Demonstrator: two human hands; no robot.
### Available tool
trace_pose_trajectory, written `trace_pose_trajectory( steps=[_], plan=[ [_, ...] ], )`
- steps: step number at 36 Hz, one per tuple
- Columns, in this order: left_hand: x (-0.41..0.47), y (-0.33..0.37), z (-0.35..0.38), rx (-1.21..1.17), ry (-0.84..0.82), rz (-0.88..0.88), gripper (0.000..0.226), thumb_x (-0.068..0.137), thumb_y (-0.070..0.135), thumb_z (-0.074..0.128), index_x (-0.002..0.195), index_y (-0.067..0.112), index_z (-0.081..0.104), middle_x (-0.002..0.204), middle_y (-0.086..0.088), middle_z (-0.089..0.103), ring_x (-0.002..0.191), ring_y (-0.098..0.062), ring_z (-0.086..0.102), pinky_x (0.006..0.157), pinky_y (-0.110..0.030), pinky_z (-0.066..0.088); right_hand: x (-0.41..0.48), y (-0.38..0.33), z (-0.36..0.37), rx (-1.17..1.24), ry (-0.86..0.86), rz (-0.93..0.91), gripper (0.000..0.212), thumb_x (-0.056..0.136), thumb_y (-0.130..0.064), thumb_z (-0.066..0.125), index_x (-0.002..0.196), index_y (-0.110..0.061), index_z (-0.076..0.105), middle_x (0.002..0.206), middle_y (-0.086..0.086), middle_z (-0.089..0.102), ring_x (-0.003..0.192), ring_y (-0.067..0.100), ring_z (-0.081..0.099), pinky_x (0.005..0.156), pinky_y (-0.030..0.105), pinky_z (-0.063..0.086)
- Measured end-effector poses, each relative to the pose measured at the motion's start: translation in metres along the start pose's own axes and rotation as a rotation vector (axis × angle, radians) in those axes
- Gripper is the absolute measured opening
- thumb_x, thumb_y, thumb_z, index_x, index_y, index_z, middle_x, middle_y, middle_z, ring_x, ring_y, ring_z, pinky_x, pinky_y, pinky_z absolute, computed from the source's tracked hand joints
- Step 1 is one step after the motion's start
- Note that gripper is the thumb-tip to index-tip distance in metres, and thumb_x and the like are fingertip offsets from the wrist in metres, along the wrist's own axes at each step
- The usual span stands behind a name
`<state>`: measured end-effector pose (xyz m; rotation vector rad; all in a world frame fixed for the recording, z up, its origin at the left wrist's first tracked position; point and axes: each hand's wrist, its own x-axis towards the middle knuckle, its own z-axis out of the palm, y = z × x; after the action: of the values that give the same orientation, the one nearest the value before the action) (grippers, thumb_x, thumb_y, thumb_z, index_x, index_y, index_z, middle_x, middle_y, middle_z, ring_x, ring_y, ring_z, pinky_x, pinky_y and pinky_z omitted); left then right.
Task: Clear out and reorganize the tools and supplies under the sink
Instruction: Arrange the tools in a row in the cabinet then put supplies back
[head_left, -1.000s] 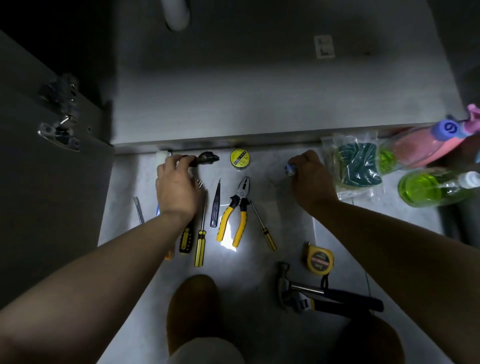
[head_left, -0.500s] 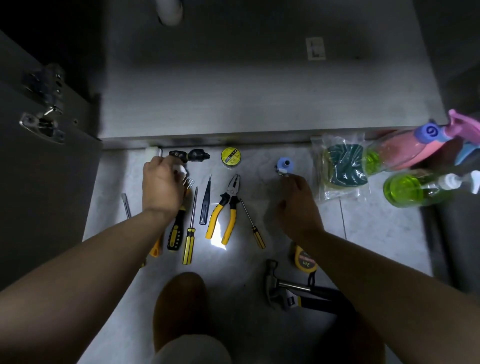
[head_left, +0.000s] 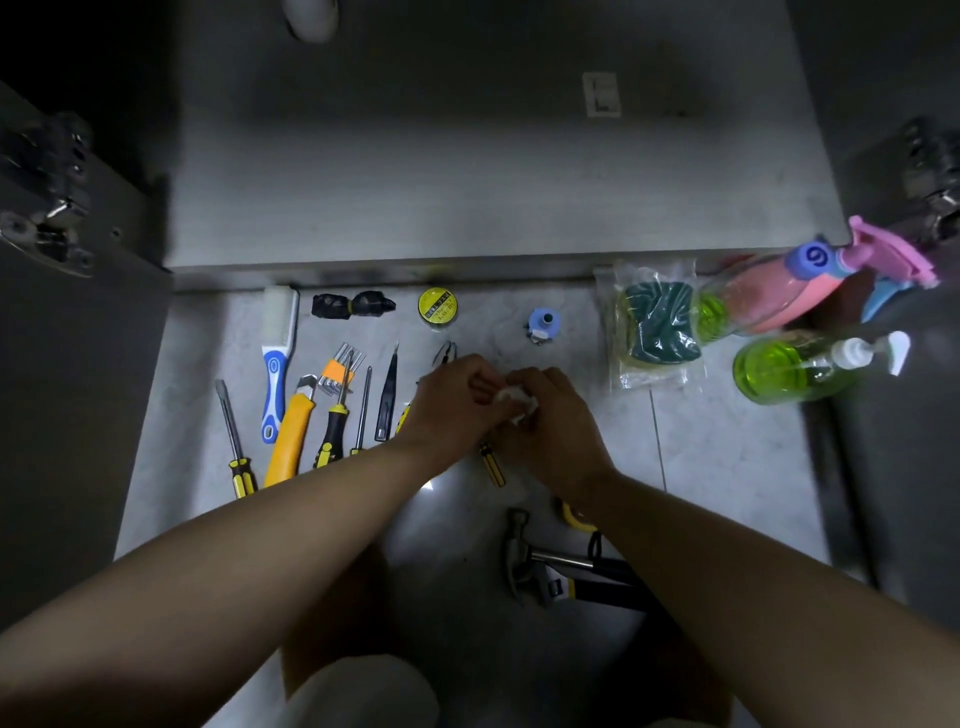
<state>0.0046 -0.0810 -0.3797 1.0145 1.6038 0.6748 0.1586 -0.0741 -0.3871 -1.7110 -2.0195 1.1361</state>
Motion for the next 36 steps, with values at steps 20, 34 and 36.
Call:
trace_pose_trajectory(
  steps=[20, 34, 36],
  plan=[
    [0.048, -0.029, -0.081, 0.795, 0.489, 0.133, 0.042, 0.090, 0.014, 0.066, 0.132, 0.018, 0.062, 0.132, -0.015, 0.052, 0.125, -0.036, 0.046, 0.101, -0.047, 0.044, 0.024, 0.030, -0.014, -0.116, 0.090, 0.187, 0.044, 0.085, -0.016, 0.068, 0.126, -0.023, 0.053, 0.128, 0.007, 0.047, 0.105, 0.031, 0.060, 0.080, 0.029, 0.042],
    [0.061, -0.037, -0.119, 0.941, 0.387, 0.081, 0.047, 0.087, -0.006, 0.059, 0.132, 0.006, 0.057, 0.131, -0.017, 0.057, 0.123, -0.037, 0.047, 0.101, -0.043, 0.042, 0.058, -0.039, 0.015, -0.324, -0.200, -0.146, 0.061, 0.091, -0.020, 0.062, 0.147, -0.026, 0.038, 0.148, 0.011, 0.028, 0.128, 0.030, 0.045, 0.095, 0.039, 0.052],
    [0.064, -0.038, -0.122, 0.910, 0.383, 0.065, 0.041, 0.089, -0.009, 0.054, 0.128, 0.004, 0.061, 0.128, -0.020, 0.058, 0.123, -0.037, 0.046, 0.100, -0.044, 0.043, 0.075, -0.051, 0.021, -0.357, -0.220, -0.151, 0.065, 0.093, -0.019, 0.059, 0.152, -0.029, 0.034, 0.155, 0.012, 0.022, 0.135, 0.034, 0.038, 0.103, 0.043, 0.047]
  ],
)
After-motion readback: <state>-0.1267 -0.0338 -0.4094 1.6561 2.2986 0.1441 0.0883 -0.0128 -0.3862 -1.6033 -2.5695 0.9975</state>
